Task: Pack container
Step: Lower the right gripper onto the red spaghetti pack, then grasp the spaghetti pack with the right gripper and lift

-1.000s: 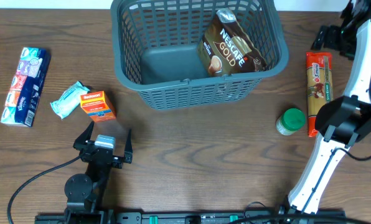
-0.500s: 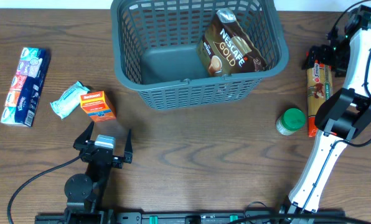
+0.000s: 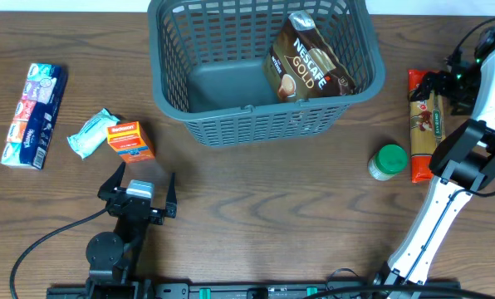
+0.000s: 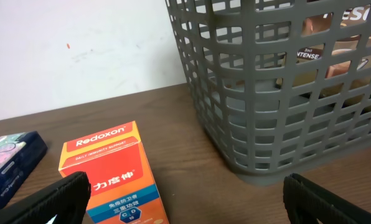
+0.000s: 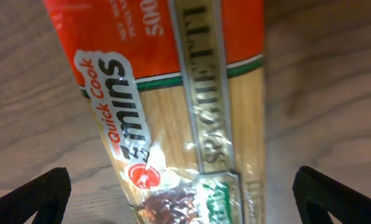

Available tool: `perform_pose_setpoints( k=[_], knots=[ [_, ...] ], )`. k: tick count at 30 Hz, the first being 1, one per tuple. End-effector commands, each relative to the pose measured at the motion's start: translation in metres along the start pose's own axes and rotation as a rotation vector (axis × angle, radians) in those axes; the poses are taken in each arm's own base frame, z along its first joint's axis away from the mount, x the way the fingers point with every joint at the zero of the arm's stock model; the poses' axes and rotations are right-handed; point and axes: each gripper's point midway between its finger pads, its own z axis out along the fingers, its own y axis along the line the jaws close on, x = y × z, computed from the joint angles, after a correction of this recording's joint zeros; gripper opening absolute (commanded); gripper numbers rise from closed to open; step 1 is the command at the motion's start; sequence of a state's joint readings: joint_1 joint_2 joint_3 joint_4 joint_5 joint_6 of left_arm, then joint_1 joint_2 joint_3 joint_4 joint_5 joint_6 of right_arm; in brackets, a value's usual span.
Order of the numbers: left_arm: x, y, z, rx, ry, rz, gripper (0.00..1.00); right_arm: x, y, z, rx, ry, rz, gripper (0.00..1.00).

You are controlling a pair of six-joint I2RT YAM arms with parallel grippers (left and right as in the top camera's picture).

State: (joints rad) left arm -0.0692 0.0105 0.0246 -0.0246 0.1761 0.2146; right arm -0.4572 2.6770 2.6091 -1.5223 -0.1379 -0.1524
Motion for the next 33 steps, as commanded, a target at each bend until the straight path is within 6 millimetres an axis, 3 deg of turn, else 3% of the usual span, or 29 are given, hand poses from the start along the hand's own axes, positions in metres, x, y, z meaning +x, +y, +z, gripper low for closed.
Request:
perform_pose_setpoints(
  k=[1,10,19,23,33],
  knots=[
    [0.015,-0.004,0.001,0.014,0.04,0.008,0.99,0.006,0.006,0.022,-0.036,0.045,-0.035,0.99],
    [0.015,-0.004,0.001,0.014,0.04,0.008,0.98,0.02,0.001,0.044,-0.022,0.112,-0.028,0.99],
    [0.015,-0.004,0.001,0.014,0.04,0.008,0.98,0.027,-0.007,0.048,0.149,0.16,-0.032,0.75],
    [0.015,-0.004,0.001,0.014,0.04,0.008,0.98,0.026,-0.002,0.048,0.208,0.167,-0.053,0.62],
    [0.015,-0.004,0.001,0.014,0.04,0.008,0.98,0.023,0.017,0.051,0.255,0.162,-0.08,0.07]
  ],
)
